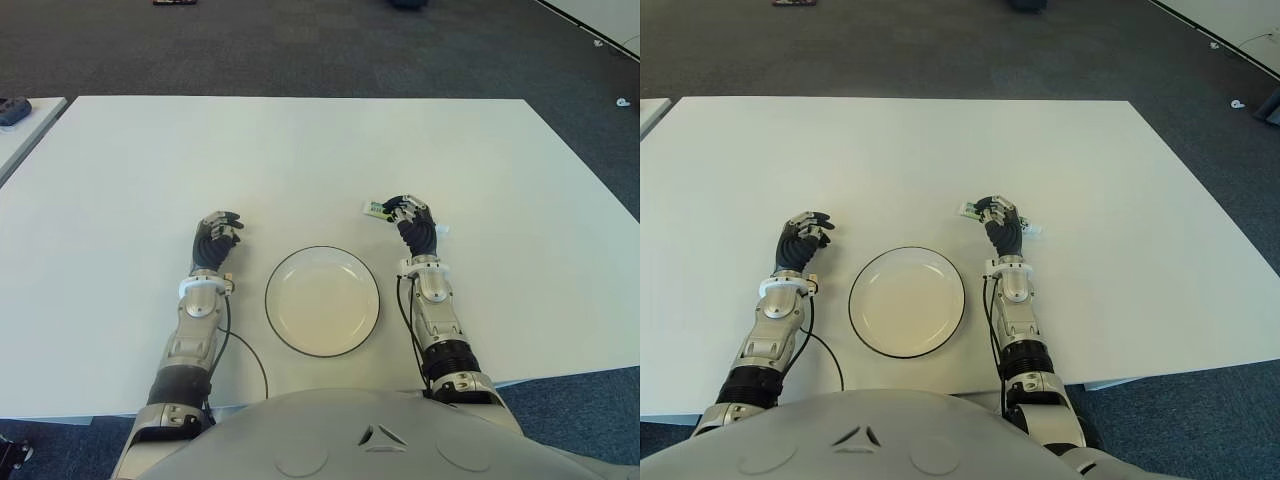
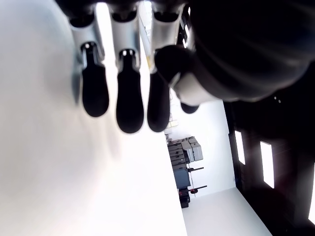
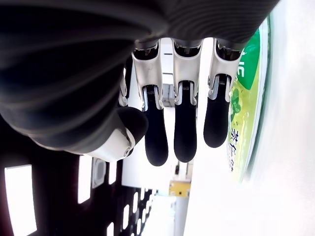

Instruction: Put the toothpaste on the table into the plate.

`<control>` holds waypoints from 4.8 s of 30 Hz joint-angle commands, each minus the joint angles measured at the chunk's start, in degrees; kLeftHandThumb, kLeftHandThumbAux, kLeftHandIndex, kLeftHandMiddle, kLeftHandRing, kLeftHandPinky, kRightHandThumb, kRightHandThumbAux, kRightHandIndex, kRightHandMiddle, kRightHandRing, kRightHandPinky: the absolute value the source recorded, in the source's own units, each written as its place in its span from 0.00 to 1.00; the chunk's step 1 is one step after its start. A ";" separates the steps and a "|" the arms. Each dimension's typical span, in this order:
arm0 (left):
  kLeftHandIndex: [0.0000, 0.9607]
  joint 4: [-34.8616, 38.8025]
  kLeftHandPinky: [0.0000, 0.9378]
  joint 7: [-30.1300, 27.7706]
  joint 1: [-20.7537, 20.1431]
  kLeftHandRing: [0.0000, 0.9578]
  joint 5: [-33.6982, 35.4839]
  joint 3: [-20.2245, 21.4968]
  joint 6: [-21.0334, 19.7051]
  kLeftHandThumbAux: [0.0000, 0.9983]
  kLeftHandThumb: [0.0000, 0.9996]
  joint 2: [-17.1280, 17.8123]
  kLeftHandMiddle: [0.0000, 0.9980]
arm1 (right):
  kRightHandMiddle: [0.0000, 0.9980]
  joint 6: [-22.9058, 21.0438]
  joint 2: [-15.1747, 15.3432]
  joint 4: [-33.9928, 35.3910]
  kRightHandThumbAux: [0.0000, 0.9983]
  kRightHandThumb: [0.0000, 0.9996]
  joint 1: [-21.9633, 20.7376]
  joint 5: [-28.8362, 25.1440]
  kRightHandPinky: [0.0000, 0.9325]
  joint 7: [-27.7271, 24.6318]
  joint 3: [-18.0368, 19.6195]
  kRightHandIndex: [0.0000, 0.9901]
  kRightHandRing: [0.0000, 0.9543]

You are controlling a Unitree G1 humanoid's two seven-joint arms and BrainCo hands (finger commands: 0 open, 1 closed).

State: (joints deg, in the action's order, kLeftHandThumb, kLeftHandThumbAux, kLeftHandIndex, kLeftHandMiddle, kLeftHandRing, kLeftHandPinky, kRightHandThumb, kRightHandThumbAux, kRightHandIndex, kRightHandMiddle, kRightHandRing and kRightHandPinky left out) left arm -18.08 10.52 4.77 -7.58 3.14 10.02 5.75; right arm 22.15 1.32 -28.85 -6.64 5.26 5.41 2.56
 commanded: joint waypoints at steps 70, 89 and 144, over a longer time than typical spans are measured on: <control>0.42 -2.91 0.62 3.38 -0.03 0.65 -2.16 -2.04 1.43 0.68 0.83 -3.73 0.49 | 0.00 -14.10 35.32 2.75 0.25 0.57 -27.71 32.22 0.00 -24.02 -18.22 0.00 0.00; 0.42 -2.66 0.63 3.58 0.41 0.65 -2.26 -1.65 2.05 0.68 0.83 -3.48 0.49 | 0.00 -4.00 35.94 -17.23 0.14 0.53 -35.32 39.75 0.00 -17.96 -28.51 0.00 0.00; 0.41 0.32 0.62 3.42 2.23 0.66 -1.34 -0.86 1.42 0.68 0.83 -3.92 0.50 | 0.00 -3.18 25.22 -37.52 0.13 0.53 -33.08 47.13 0.00 -8.37 -45.58 0.00 0.00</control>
State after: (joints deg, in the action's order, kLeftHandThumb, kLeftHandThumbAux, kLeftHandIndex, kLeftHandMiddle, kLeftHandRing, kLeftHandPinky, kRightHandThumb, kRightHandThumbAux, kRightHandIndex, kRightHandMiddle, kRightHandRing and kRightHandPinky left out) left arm -17.98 13.64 6.23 -9.29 1.86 12.21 2.33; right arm 19.04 29.01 -64.83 -43.41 51.45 -1.70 -41.07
